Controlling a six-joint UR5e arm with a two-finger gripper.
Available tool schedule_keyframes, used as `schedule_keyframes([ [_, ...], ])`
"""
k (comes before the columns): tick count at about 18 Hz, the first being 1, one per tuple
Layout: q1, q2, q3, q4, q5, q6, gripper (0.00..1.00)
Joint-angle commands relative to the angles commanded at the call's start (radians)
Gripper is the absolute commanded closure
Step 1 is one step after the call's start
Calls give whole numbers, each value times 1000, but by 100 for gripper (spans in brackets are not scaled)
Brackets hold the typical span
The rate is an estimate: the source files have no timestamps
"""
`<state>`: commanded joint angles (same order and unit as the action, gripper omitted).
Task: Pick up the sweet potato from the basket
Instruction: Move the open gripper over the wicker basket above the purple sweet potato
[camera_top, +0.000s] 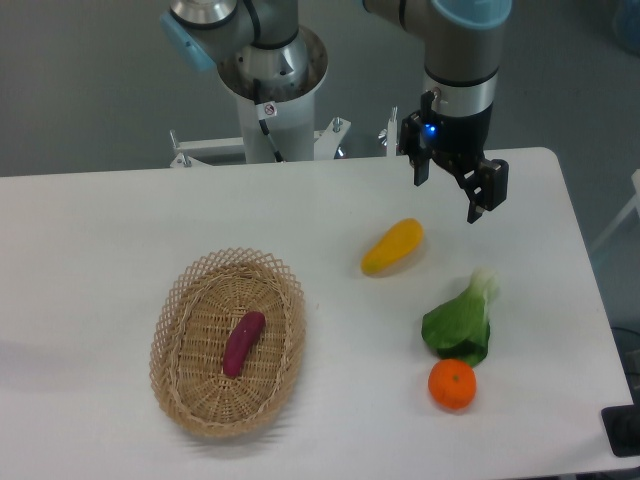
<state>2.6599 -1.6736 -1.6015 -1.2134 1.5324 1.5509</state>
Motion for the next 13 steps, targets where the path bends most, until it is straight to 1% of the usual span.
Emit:
schedule_keyframes([
  [1, 0, 0, -5, 8, 3, 6, 0],
  [6, -8, 11, -14, 3, 12, 0, 0],
  [8, -15, 11, -23, -3, -23, -3, 0],
  [9, -29, 12, -41, 0, -64, -38, 0],
  [11, -35, 21, -92, 8, -116, -183, 0],
  [12, -43, 24, -106, 12, -121, -260, 0],
  [13, -66, 23, -109, 14, -121, -326, 0],
])
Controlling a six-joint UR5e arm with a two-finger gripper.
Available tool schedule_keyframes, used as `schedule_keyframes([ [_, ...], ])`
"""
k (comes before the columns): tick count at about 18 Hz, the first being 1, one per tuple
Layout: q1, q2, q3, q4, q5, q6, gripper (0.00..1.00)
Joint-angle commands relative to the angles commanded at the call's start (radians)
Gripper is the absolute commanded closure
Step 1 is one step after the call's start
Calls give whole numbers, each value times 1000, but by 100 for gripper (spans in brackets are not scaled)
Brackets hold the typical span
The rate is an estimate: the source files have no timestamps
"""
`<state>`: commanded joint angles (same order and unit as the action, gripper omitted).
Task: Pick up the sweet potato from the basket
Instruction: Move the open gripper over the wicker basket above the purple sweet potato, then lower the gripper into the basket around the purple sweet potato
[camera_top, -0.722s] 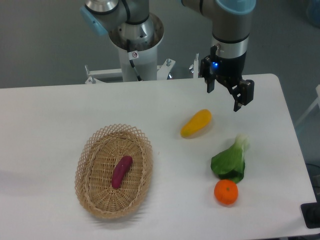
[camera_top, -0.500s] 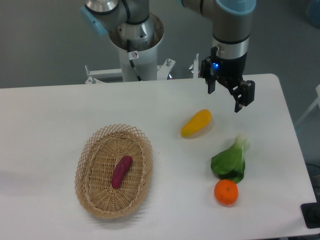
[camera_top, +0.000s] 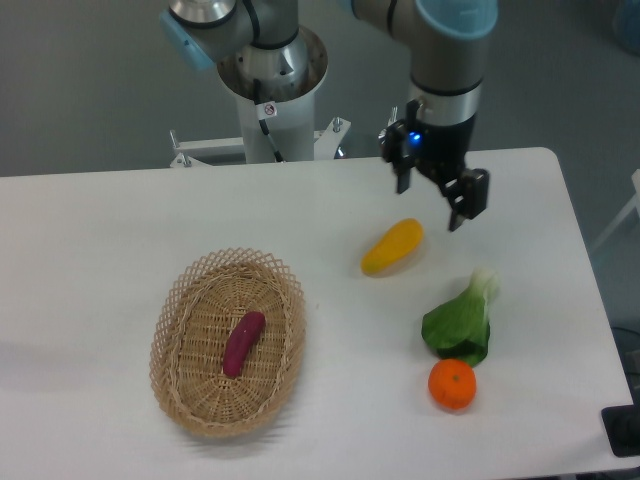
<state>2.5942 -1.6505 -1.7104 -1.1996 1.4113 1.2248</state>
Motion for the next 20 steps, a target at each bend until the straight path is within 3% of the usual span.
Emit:
schedule_keyframes([
  [2, -70, -17, -14, 14, -2, -121, 0],
  [7, -187, -81, -66, 138, 3, -433, 0],
  [11, -262, -161, -106, 264, 5, -495, 0],
  [16, -330, -231, -100, 285, 8, -493, 0],
  [20, -367, -288, -103, 370, 12, -501, 0],
])
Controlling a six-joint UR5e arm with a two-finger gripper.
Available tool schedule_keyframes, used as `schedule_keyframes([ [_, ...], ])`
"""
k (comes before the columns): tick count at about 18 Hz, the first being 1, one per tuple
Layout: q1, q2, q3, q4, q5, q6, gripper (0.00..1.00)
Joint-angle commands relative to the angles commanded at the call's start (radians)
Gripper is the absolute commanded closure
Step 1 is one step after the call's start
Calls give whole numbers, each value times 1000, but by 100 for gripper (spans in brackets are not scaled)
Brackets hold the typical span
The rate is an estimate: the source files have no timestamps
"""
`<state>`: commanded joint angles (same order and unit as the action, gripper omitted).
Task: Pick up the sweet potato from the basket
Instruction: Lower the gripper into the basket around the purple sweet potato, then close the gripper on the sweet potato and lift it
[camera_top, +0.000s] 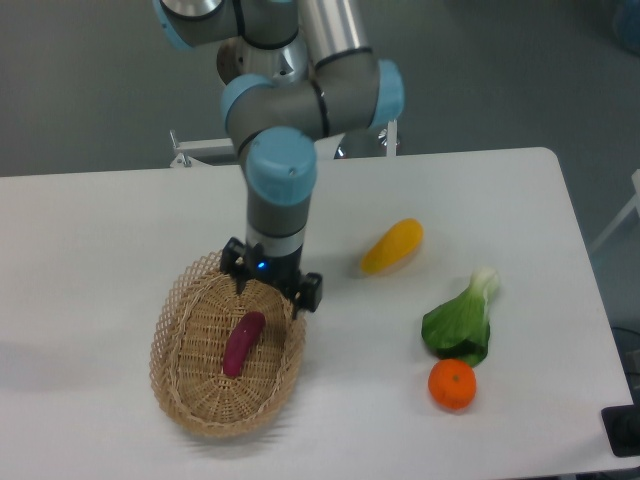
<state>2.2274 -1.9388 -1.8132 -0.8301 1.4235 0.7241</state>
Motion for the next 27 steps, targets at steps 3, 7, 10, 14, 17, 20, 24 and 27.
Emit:
schedule_keyframes([
  [3, -25, -26, -2, 11, 6, -2, 0],
  [7, -41, -46, -8, 12, 14, -26, 0],
  [10, -45, -69, -8, 16, 49, -26, 0],
  [14, -48, -84, -6, 17, 64, -26, 0],
  [17, -48, -85, -6, 37, 75, -28, 0],
  [20, -49, -81, -8, 63, 126, -29, 49],
  [24, -49, -75, -8, 66, 127, -28, 73],
  [27, -49, -71, -6, 71, 127, -26, 81],
])
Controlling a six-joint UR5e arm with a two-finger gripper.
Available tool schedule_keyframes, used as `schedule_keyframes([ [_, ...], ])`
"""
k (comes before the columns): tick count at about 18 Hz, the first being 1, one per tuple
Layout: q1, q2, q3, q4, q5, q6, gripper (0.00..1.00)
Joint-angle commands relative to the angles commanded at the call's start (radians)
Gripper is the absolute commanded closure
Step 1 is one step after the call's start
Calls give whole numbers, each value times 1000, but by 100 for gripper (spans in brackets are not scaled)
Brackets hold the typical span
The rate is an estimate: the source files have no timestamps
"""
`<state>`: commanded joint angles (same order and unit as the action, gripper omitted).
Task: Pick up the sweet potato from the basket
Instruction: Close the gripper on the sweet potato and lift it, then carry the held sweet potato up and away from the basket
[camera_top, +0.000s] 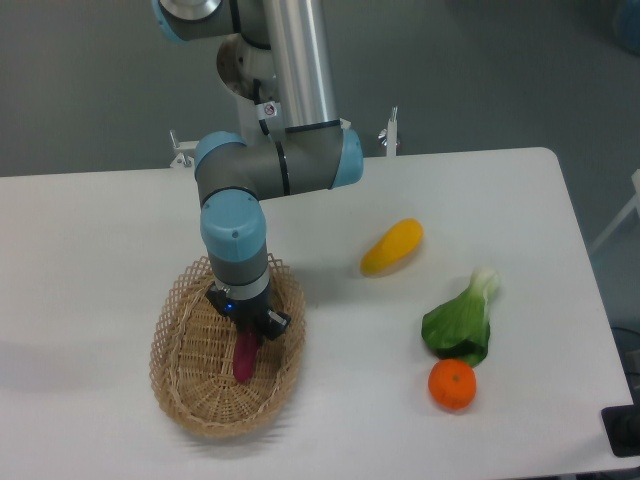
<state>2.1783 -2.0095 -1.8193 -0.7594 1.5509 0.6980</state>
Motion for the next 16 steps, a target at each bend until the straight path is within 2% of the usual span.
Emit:
schedule_keyframes([
  [5, 5, 37, 26, 0, -2, 18, 83],
  [11, 52, 97, 146, -21, -5, 37, 83],
  [13, 96, 116, 164, -24, -11, 58, 83],
  [15, 138, 132, 189, -56, -35, 86, 84],
  [16, 170, 144, 201, -93, -50, 107, 84],
])
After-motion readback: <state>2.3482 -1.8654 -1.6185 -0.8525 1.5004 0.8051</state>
